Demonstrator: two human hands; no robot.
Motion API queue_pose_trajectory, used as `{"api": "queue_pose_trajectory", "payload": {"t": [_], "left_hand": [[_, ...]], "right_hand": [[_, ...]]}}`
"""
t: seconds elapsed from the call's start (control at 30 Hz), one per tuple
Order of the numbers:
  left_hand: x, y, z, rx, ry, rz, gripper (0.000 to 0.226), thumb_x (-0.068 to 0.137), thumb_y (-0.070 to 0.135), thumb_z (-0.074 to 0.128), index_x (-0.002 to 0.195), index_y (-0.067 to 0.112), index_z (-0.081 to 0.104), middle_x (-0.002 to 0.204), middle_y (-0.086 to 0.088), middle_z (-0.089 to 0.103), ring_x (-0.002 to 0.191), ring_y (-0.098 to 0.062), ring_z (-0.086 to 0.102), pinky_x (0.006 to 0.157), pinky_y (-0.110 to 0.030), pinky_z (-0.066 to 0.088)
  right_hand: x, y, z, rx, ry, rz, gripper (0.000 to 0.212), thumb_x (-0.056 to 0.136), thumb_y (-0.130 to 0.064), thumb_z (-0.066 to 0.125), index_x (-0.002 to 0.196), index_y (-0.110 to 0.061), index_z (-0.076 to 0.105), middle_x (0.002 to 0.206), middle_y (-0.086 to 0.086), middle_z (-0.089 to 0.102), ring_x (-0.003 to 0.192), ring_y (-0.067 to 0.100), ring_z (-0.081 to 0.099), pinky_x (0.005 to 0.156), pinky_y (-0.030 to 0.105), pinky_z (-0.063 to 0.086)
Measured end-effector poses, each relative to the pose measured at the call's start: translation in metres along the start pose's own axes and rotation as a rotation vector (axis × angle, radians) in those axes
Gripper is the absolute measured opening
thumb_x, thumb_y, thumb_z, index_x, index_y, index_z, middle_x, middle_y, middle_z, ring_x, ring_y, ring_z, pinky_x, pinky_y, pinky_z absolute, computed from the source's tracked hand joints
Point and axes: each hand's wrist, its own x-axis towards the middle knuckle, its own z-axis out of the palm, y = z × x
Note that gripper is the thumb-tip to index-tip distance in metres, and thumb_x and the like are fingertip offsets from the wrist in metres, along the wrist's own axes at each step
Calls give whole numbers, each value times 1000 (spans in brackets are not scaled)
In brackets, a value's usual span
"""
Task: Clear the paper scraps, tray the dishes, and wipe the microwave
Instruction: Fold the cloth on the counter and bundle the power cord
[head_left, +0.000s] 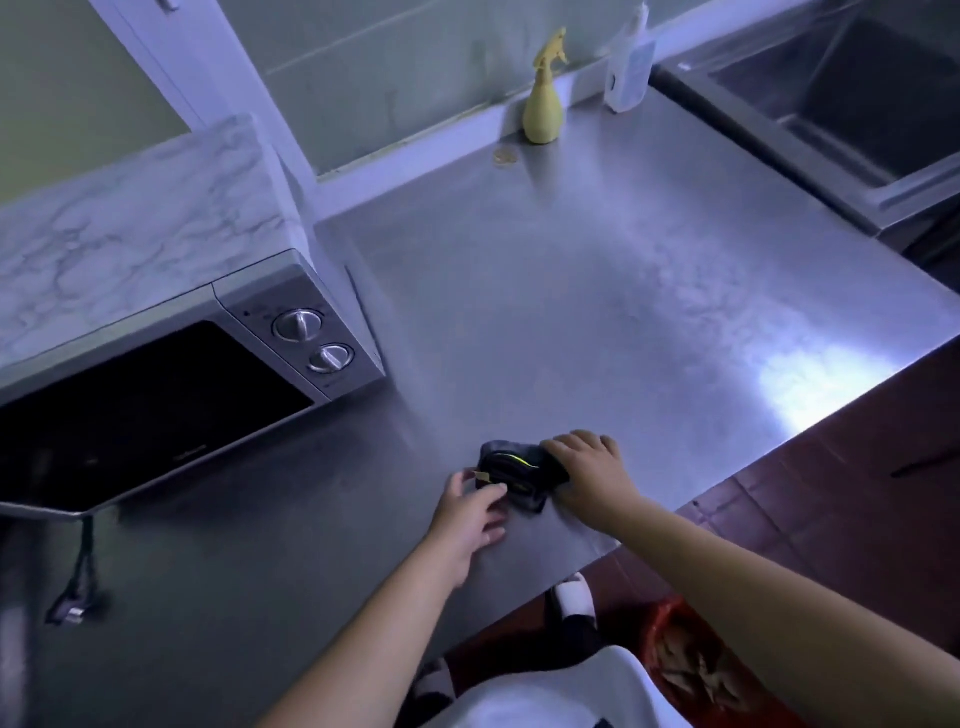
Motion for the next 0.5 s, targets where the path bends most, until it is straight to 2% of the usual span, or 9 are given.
{"api": "queue_pose_trajectory", "payload": {"t": [0.07, 0.17, 0.23, 0.27, 0.33, 0.4, 0.47, 0.5], "left_hand": [[6, 2, 9, -29, 37, -3, 35, 93, 13, 64, 124, 22, 51, 117, -4, 69, 97, -24, 68, 75, -34, 56], [13, 4, 15, -99, 82, 1, 29, 92, 12, 65, 119, 21, 57, 116, -7, 70, 101, -26, 69, 74, -36, 57], [14, 5, 15, -126, 115, 27, 24, 93, 8, 62, 116, 15, 62, 111, -10, 71, 96, -28, 70, 75, -38, 60], [13, 5, 13, -126, 126, 45, 24, 93, 4, 59, 115, 13, 63, 109, -12, 71, 94, -28, 69, 77, -40, 60], [11, 5, 10, -137, 121, 85, 23, 93, 0, 57, 113, 9, 64, 103, -13, 70, 92, -28, 67, 85, -47, 58], [8, 4, 5, -179, 86, 113, 13, 95, 7, 61, 108, 9, 66, 98, -11, 68, 93, -27, 65, 88, -49, 55], [5, 3, 0, -186, 62, 105, 13, 96, 20, 63, 105, 10, 67, 99, -11, 69, 92, -25, 65, 85, -44, 56], [6, 1, -1, -125, 64, 106, 13, 96, 21, 63, 105, 11, 67, 101, -9, 69, 91, -22, 65, 82, -41, 56]], "right_hand": [[8, 4, -8, 114, -16, -24, 38, 82, -26, 61, 120, -27, 66, 118, -3, 66, 116, 24, 53, 93, 33, 33], [19, 11, -25, 501, -129, 53, 7, 86, -23, 68, 83, -17, 71, 77, -4, 64, 77, 18, 58, 66, 28, 38], [20, 16, -34, 719, -204, 160, 25, 86, -23, 71, 66, -11, 63, 59, -6, 52, 59, 10, 47, 58, 27, 36], [19, 18, -37, 850, -224, 220, 28, 87, -22, 70, 65, -6, 62, 59, -4, 52, 58, 10, 47, 58, 27, 37], [15, 20, -39, 1125, -244, 358, 23, 88, -17, 69, 73, 2, 68, 68, 7, 63, 64, 17, 59, 61, 30, 47], [11, 23, -37, 1288, -272, 512, 19, 90, -13, 67, 75, -5, 74, 75, 11, 71, 66, 21, 69, 62, 32, 57], [7, 26, -31, 1263, -220, 635, 18, 93, -15, 64, 78, -8, 72, 74, 12, 69, 66, 26, 70, 66, 39, 59], [7, 29, -27, 1138, -166, 647, 16, 93, -18, 63, 83, -7, 70, 75, 11, 69, 69, 29, 70, 71, 44, 58]]}}
